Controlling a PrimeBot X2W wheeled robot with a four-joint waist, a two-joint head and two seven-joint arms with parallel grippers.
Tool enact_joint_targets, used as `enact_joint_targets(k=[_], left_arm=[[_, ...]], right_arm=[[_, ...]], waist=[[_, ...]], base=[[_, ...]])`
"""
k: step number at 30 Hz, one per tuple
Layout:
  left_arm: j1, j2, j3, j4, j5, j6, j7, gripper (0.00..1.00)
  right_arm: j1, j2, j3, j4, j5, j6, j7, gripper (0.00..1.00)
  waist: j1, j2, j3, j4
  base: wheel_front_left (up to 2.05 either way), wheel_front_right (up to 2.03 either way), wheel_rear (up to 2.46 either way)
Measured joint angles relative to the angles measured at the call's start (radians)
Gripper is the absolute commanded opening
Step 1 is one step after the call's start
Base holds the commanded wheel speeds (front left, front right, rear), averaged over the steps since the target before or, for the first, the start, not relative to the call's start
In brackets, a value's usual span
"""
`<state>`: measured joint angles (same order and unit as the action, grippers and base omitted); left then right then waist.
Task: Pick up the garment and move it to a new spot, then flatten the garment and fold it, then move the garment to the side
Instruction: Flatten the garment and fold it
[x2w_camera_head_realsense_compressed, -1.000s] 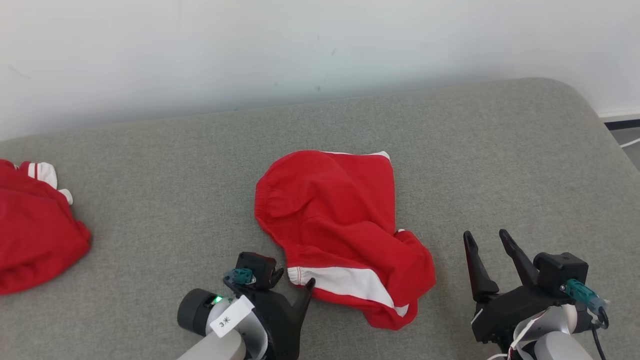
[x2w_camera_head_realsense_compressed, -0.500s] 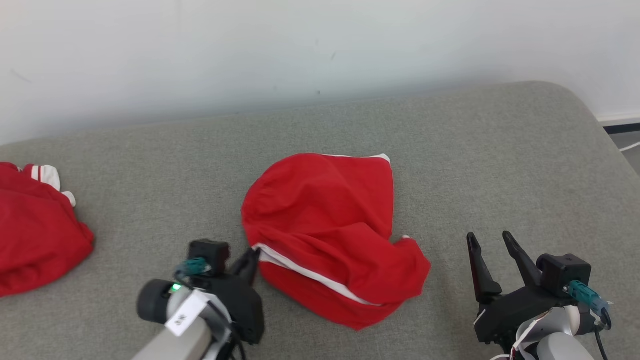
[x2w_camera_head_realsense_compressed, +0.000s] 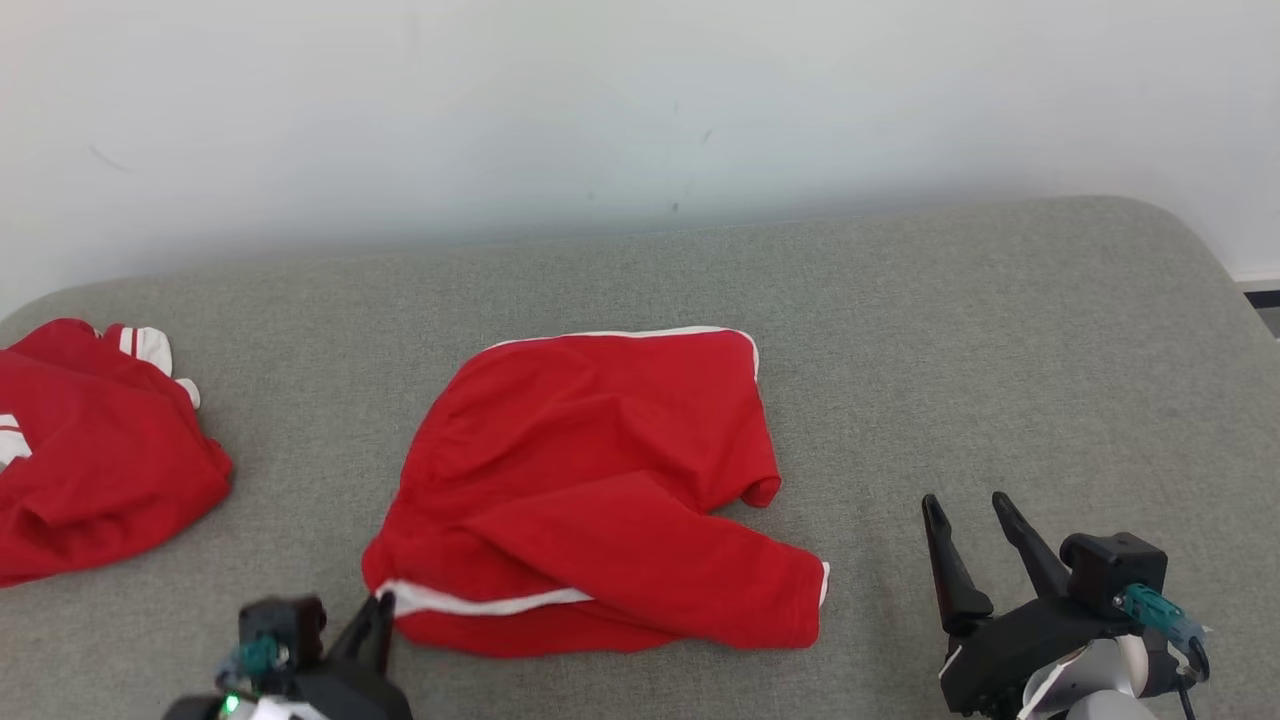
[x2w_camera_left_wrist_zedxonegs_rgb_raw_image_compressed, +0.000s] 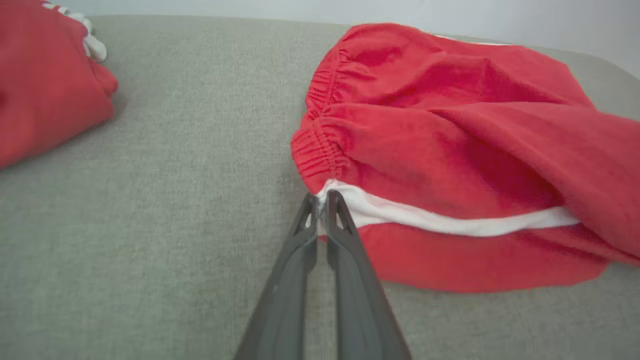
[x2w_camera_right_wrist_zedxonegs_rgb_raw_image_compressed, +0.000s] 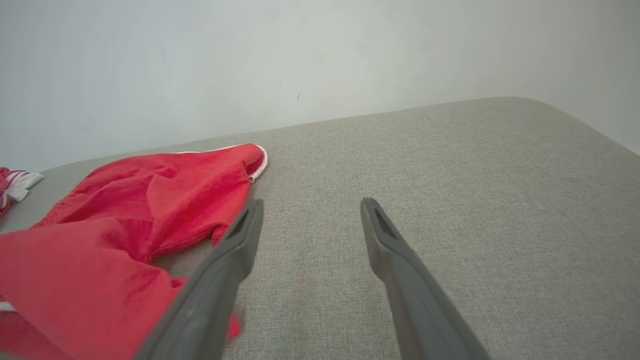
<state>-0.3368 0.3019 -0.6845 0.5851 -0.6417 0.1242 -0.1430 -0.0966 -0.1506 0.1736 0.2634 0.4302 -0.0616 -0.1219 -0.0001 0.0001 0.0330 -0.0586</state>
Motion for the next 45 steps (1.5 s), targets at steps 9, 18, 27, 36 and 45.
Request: enact_joint_targets(k=[9, 18, 27, 36, 45], left_arm=[[0.064, -0.043, 0.037, 0.032, 0.006, 0.000, -0.001, 0.00], [0.063, -0.064, 0.091, 0.020, 0.056, 0.000, -0.026, 1.00], [0.067, -0.073, 0.129, 0.004, 0.091, 0.000, -0.035, 1.00], [0.084, -0.122, 0.183, -0.085, 0.181, 0.000, -0.079, 1.00], [0.179, -0.167, 0.261, -0.191, 0.270, 0.000, -0.101, 1.00]], right_arm=[[0.006, -0.003, 0.013, 0.014, 0.008, 0.010, 0.035, 1.00], [0.011, -0.027, 0.067, 0.018, 0.013, 0.073, 0.103, 1.00], [0.046, -0.033, 0.102, 0.022, 0.035, 0.106, 0.160, 1.00], [0.016, -0.023, 0.088, 0.085, 0.057, 0.110, 0.191, 1.00], [0.005, -0.012, 0.077, 0.119, 0.071, 0.109, 0.192, 1.00]], waist=[[0.0001, 0.0000, 0.008, 0.006], [0.0002, 0.0000, 0.008, 0.007], [0.0002, 0.0000, 0.003, 0.011], [0.0002, 0.0000, 0.012, 0.044], [0.0002, 0.0000, 0.015, 0.101]], base=[[0.00, 0.00, 0.00], [0.00, 0.00, 0.00], [0.00, 0.00, 0.00], [0.00, 0.00, 0.00], [0.00, 0.00, 0.00]])
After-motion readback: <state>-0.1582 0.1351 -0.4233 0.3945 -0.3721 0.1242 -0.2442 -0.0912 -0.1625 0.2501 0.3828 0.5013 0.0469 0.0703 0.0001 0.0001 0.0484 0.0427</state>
